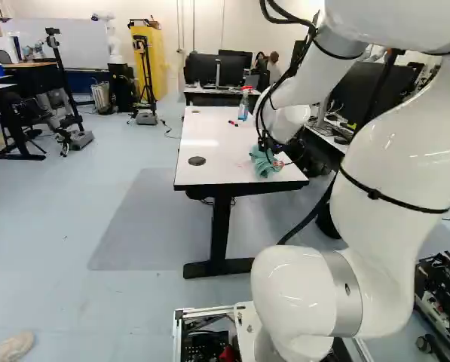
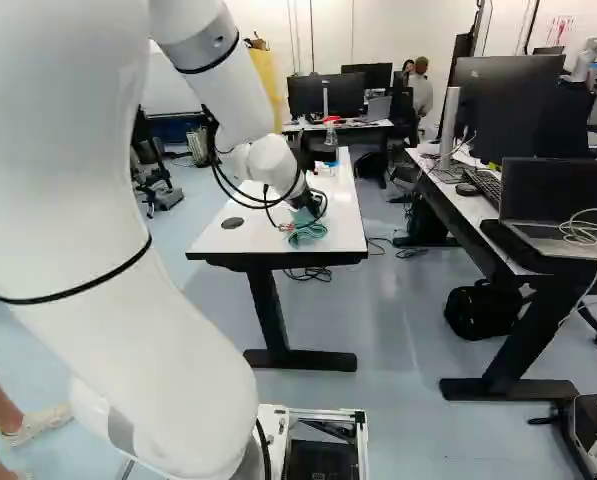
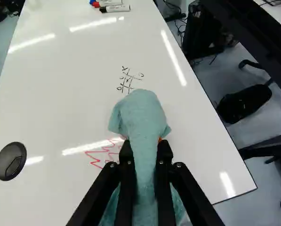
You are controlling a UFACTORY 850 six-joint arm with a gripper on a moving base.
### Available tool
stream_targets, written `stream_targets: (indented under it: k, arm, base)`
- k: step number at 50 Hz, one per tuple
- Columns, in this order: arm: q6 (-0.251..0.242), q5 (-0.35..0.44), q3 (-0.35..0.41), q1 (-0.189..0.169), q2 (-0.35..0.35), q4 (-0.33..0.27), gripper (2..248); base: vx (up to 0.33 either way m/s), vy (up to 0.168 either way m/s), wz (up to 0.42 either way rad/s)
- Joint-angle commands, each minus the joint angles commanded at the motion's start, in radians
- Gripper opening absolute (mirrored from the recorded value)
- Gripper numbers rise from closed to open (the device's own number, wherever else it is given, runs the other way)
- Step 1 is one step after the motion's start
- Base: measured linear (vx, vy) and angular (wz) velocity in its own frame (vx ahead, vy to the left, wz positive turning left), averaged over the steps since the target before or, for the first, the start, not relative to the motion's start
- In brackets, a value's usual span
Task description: Clean the table with the green towel
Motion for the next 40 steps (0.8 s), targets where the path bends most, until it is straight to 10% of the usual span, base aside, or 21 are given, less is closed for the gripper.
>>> stream_targets:
  k: [40]
  arm:
    - [0.000, -0.004, -0.083, 0.057, -0.078, 0.000, 47]
  base:
    - [0.000, 0.000, 0.000]
